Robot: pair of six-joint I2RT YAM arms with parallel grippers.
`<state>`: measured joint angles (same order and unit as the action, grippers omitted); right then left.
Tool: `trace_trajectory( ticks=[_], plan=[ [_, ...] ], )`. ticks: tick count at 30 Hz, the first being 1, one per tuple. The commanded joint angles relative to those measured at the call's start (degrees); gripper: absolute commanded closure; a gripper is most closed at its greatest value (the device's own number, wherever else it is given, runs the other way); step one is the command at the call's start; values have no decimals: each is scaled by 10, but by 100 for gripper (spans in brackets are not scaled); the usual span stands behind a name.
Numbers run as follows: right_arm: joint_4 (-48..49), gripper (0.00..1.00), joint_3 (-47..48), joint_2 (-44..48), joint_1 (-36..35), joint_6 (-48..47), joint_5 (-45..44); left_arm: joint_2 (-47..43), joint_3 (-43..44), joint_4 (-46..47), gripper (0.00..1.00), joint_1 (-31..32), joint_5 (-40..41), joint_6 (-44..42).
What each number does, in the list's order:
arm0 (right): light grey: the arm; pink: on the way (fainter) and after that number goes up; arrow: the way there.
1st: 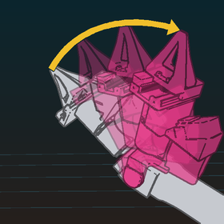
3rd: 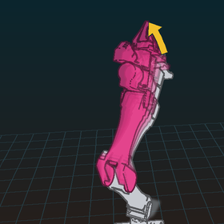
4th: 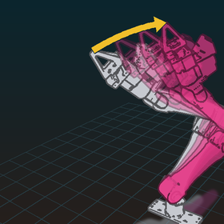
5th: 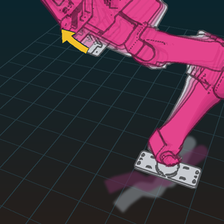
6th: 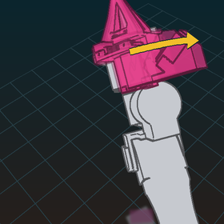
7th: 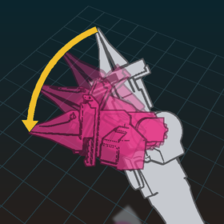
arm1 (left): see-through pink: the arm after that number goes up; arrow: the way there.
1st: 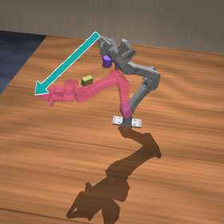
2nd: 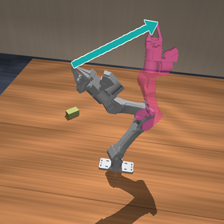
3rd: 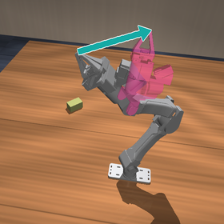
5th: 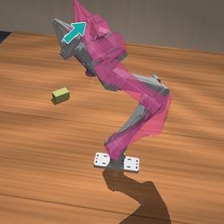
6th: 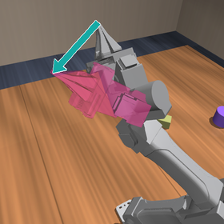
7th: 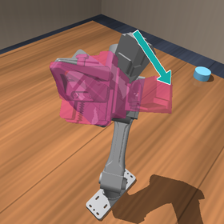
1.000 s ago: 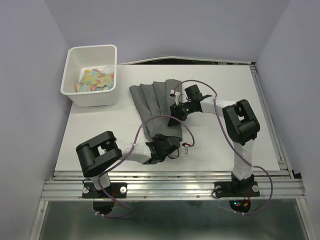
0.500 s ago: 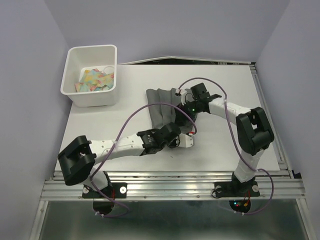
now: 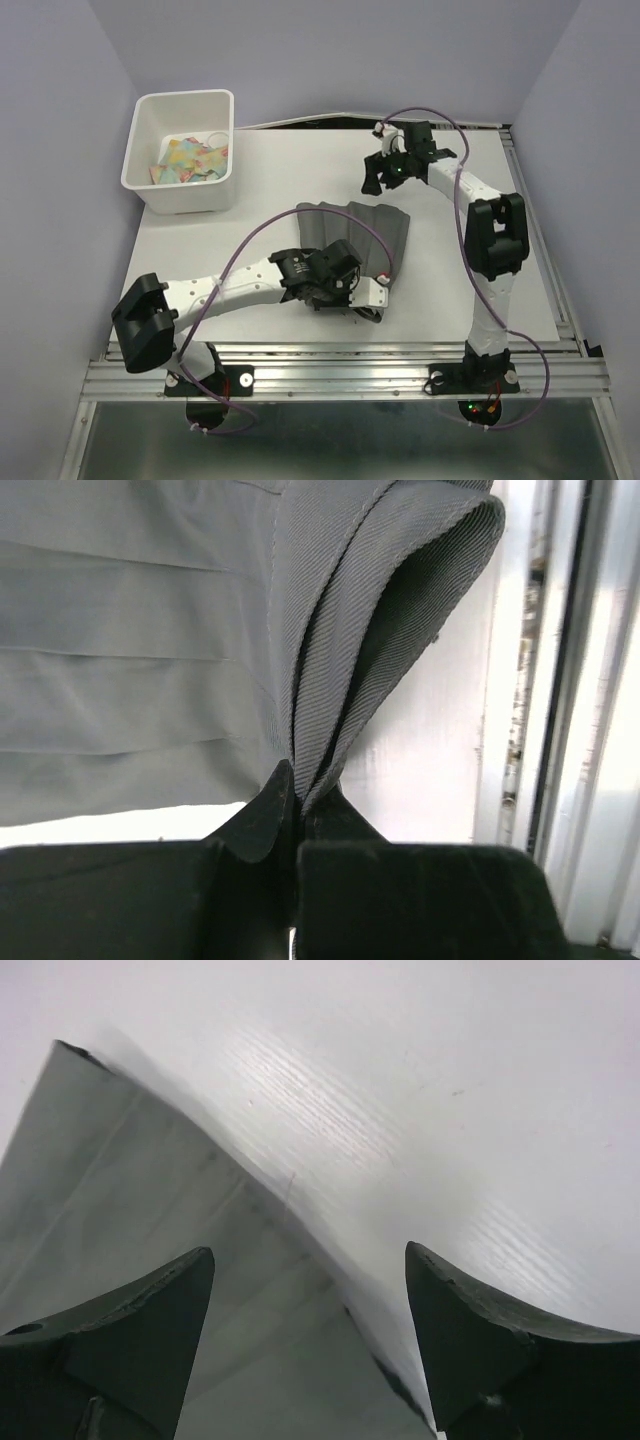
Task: Fold and stack the skirts
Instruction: Fold the skirt
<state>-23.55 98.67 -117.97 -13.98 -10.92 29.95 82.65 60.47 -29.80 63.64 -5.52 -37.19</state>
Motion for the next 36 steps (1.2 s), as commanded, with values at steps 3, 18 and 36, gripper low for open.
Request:
trace_trajectory(
  ticks=[3,18,36],
  plan=[
    [-23,21,15,-72,-10,5,21,-14,61,-88,100,2,-103,17],
    [-54,34,-154,-35,-32,-51,211,82,264,-167,100,-87,-156,14],
    [-56,36,-214,-1,-54,-82,234,247,387,-138,100,-192,-128,-24]
  ],
)
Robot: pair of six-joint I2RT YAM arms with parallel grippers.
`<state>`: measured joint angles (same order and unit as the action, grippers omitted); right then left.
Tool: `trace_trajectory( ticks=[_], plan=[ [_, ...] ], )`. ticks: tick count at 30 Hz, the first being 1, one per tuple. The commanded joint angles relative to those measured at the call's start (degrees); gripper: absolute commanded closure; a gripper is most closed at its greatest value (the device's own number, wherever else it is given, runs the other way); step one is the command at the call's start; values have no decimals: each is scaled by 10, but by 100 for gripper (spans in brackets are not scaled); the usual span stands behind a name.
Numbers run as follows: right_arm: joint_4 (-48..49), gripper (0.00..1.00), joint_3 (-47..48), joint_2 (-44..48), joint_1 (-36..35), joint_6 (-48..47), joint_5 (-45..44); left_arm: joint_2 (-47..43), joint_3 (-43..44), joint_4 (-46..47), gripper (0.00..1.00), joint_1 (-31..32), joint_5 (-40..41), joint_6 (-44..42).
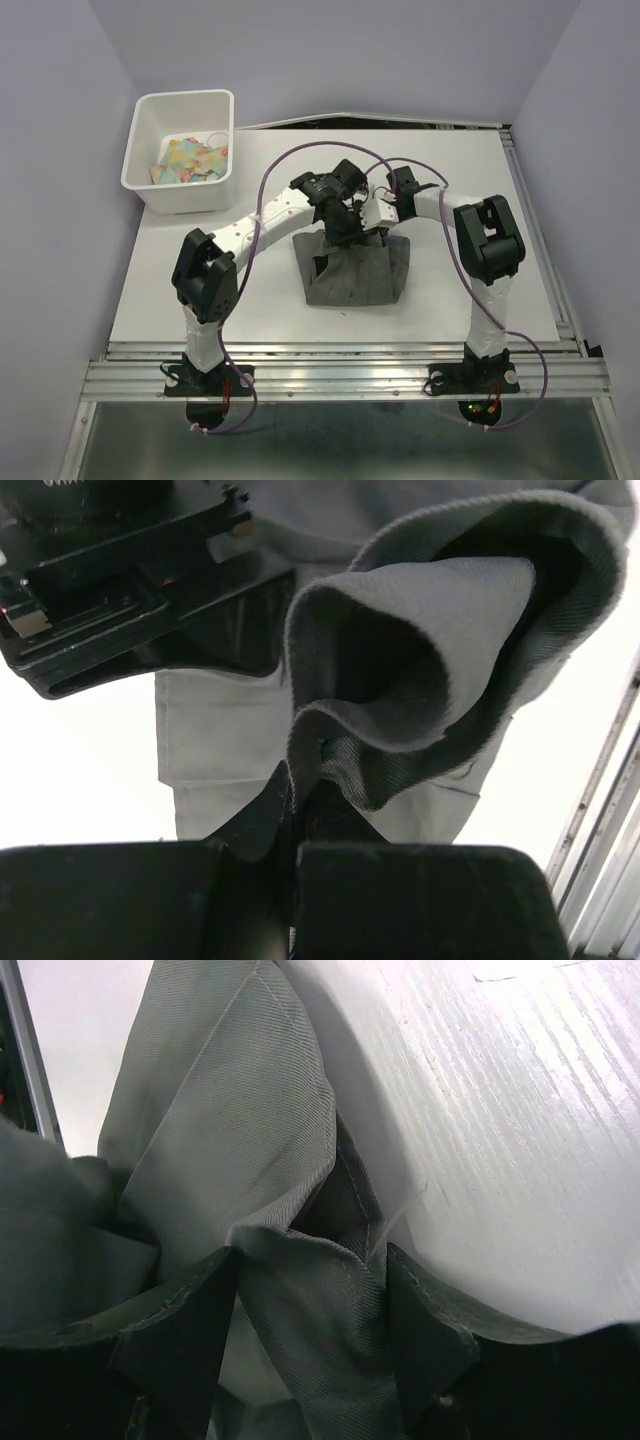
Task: Fold and stack the skirts
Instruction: Fold the skirt
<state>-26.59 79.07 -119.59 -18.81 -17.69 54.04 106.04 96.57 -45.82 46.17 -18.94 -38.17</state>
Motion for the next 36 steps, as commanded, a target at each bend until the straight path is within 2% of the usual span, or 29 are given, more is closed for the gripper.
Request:
trace_trajectory(
  ticks=[1,8,16,21,22,26,32,36],
  plan=[
    [-25,36,-17,16,-6,-15,-6,17,26,27,100,-21,5,-13],
    [-27,36,-8,7,-11,-15,-1,39,7,98,100,-35,18,0],
    [-36,37,10,-8,-11,-12,4,34,-63,201,99,-35,60,11],
    [-35,34,35,-11,-11,-3,-27,35,-118,255,88,-35,81,11],
    [-34,26,41,-12,-11,2,-45,35,-125,261,85,-35,84,14],
    [-11,14,73,-9,-6,8,-209,28,-149,285,74,-30,99,21],
    [-7,9,158,-15,34,56,-222,8,-152,291,66,-28,110,28],
    [-9,5,193,-4,61,77,-240,7,-89,241,57,-28,109,36]
  ],
)
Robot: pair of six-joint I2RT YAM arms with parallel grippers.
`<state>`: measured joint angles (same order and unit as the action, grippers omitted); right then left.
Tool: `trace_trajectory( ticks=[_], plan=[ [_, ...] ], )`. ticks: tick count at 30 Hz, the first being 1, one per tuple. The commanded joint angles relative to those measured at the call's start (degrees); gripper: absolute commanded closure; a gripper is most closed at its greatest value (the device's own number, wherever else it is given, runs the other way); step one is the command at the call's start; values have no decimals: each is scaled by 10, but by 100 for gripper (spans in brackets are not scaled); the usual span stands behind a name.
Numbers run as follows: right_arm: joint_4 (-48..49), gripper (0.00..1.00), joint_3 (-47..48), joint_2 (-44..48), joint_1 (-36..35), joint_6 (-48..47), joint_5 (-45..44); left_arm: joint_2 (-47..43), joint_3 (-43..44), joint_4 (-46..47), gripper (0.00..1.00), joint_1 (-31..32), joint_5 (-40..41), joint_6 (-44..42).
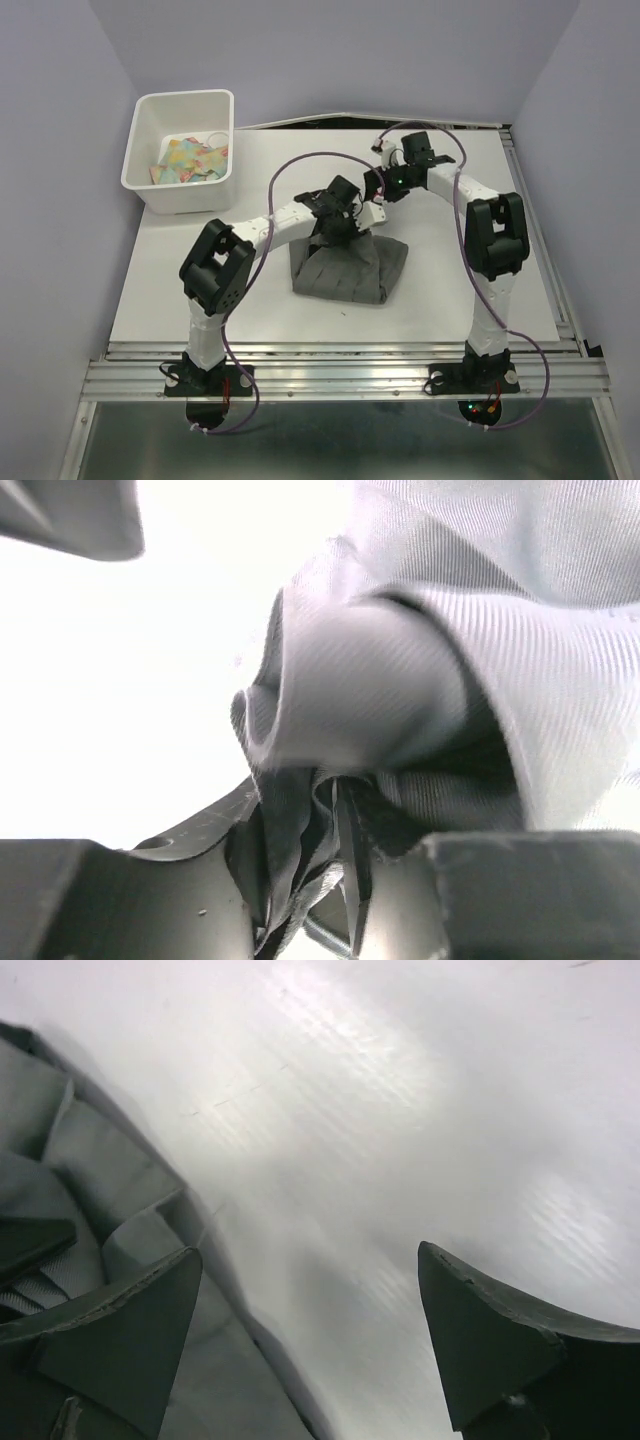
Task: Fold and stack the skirts
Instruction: Fold the skirt, then neatly place the folded skirt to the corner
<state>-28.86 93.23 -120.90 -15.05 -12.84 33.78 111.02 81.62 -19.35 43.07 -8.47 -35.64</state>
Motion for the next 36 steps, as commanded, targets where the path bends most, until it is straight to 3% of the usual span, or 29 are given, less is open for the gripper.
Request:
trace_trajectory(
  ticks=[1,5,10,13,15,20,24,28,36],
  plan=[
    [14,5,55,23,33,31,-43,-43,76,-34,53,3,6,13],
    [-2,4,68,63,63,44,-45,-52,145,-88,42,-11,8,29],
    [-39,5,42,131,69,50,-7,-58,225,-125,41,-46,-15,76],
    [-56,12,11,174,69,85,45,-79,224,-130,41,-69,-60,118],
    [-59,18,-16,196,69,105,113,-100,198,-113,43,-76,-127,148],
    [-9,37,-149,270,7,168,197,-167,26,-16,49,-78,-231,223],
    [54,38,-230,289,-44,207,230,-173,-77,36,53,-80,-268,270],
    [105,36,-290,265,-59,227,182,-148,-112,73,53,-94,-255,303],
    [116,29,-269,182,-59,231,-50,-73,-99,72,43,-110,-203,315]
  ],
)
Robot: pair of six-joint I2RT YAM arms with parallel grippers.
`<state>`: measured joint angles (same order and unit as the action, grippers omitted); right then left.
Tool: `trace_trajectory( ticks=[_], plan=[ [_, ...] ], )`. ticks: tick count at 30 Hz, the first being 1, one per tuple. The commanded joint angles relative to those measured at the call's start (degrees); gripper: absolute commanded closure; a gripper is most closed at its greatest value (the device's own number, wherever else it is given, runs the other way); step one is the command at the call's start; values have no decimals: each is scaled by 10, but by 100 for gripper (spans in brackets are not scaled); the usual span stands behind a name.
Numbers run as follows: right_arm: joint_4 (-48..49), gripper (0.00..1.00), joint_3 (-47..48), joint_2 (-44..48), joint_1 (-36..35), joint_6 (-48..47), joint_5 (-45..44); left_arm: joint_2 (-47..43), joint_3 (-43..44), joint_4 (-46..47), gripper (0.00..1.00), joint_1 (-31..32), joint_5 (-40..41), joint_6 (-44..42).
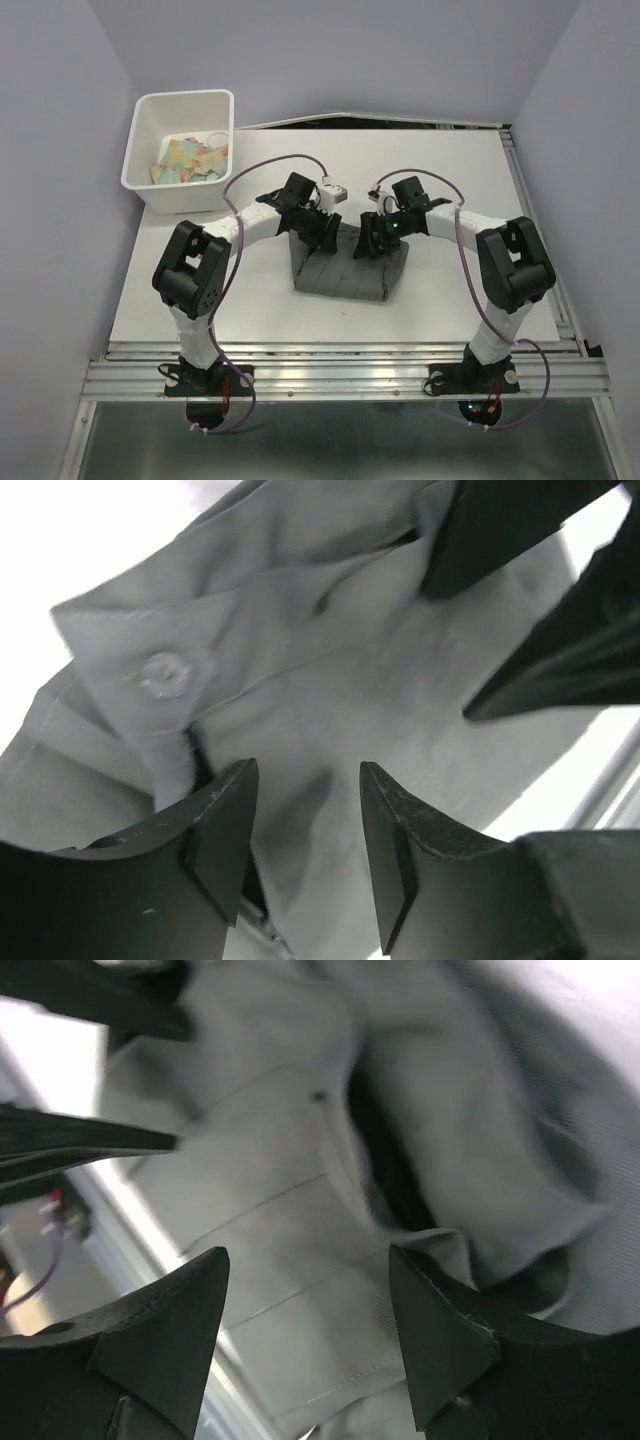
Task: Fold and stack the skirts
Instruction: Neatly place the folded skirt to the corner
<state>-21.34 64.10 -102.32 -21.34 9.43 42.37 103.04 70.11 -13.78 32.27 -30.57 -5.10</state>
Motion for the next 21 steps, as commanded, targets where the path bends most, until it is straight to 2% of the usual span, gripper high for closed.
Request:
trace_trajectory(
  ticks=[1,6,9,10,14,21],
  plan=[
    [39,29,27,-6,4,7,-159,12,22,16,42,-2,23,9],
    [10,27,59,-24,4,-21,-270,30,60,-1,40,-2,45,-1],
    [3,27,66,-23,4,-68,-336,26,112,-20,39,-2,25,-10],
    [4,27,66,-18,4,-111,-345,19,119,-20,39,-2,20,-13],
    [3,27,53,3,9,-170,-379,-18,130,-16,38,-2,31,-16],
    [-21,14,66,40,10,-169,-403,-89,116,-20,35,-17,87,-33]
  ],
)
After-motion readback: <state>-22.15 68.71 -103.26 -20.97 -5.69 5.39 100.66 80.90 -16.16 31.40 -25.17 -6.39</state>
